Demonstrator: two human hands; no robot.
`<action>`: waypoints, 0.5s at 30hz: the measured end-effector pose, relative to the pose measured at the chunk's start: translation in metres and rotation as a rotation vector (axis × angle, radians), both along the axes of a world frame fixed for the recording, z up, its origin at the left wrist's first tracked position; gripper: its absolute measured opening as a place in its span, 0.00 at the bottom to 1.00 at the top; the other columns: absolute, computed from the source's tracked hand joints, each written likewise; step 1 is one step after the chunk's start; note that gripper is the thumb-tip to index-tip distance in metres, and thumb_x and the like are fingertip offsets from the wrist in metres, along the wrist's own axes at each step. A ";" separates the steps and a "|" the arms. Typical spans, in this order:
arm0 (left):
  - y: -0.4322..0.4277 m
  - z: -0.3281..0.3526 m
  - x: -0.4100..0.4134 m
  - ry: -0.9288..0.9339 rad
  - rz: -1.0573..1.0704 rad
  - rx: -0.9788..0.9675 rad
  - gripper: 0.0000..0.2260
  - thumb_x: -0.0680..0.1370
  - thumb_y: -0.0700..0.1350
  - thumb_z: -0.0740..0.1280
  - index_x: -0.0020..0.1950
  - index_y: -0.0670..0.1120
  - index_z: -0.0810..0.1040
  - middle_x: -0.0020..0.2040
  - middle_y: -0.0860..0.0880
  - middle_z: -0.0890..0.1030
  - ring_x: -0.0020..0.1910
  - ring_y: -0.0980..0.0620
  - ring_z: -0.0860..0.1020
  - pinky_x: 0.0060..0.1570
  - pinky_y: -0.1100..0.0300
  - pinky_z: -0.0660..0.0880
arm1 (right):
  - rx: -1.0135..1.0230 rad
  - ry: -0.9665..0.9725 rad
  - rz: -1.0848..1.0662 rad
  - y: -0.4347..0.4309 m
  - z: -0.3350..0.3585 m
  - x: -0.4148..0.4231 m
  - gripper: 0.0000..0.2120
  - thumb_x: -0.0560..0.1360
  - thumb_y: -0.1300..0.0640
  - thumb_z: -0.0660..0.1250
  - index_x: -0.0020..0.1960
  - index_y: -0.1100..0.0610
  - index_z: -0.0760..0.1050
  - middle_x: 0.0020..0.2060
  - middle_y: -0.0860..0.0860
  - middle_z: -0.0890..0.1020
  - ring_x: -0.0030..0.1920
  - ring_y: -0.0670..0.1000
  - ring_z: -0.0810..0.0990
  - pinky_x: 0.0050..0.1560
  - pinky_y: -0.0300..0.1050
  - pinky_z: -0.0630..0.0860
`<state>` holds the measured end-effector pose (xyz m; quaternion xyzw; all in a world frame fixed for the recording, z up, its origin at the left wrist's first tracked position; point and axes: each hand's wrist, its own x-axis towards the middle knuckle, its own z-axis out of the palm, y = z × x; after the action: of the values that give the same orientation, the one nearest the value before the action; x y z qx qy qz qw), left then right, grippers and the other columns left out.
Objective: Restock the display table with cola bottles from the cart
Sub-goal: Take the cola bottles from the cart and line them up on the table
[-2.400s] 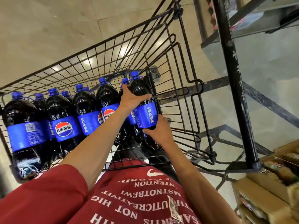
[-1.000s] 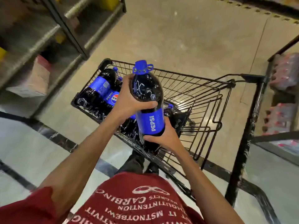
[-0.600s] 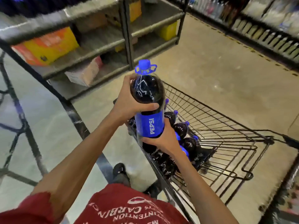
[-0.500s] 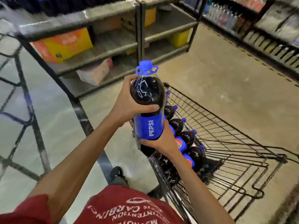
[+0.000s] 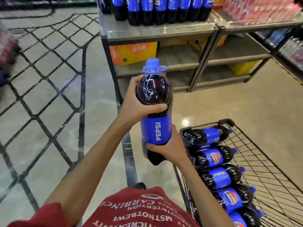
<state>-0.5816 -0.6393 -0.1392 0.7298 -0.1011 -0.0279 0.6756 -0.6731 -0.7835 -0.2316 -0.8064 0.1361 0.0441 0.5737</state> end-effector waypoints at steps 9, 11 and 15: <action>0.076 0.003 0.069 -0.029 0.198 0.003 0.43 0.58 0.46 0.83 0.69 0.47 0.67 0.64 0.52 0.77 0.59 0.61 0.80 0.54 0.68 0.75 | -0.009 -0.005 0.180 0.065 0.009 0.095 0.41 0.55 0.45 0.86 0.61 0.46 0.69 0.53 0.41 0.82 0.49 0.38 0.81 0.45 0.38 0.82; 0.083 0.004 0.082 -0.024 0.219 0.002 0.41 0.59 0.42 0.81 0.69 0.45 0.67 0.62 0.53 0.77 0.57 0.64 0.79 0.52 0.69 0.75 | -0.021 -0.015 0.196 0.072 0.010 0.111 0.42 0.52 0.40 0.84 0.61 0.45 0.69 0.53 0.41 0.82 0.49 0.38 0.82 0.46 0.39 0.82; 0.095 0.005 0.118 -0.004 0.259 0.009 0.43 0.59 0.43 0.82 0.70 0.47 0.67 0.64 0.53 0.77 0.59 0.62 0.79 0.54 0.69 0.75 | -0.087 -0.014 0.245 0.082 0.010 0.155 0.40 0.49 0.34 0.80 0.56 0.41 0.68 0.51 0.38 0.81 0.49 0.38 0.81 0.49 0.45 0.82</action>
<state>-0.4637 -0.5438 -0.1338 0.7398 -0.0073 0.0608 0.6701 -0.5179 -0.7014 -0.2215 -0.8415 0.0341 0.1022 0.5294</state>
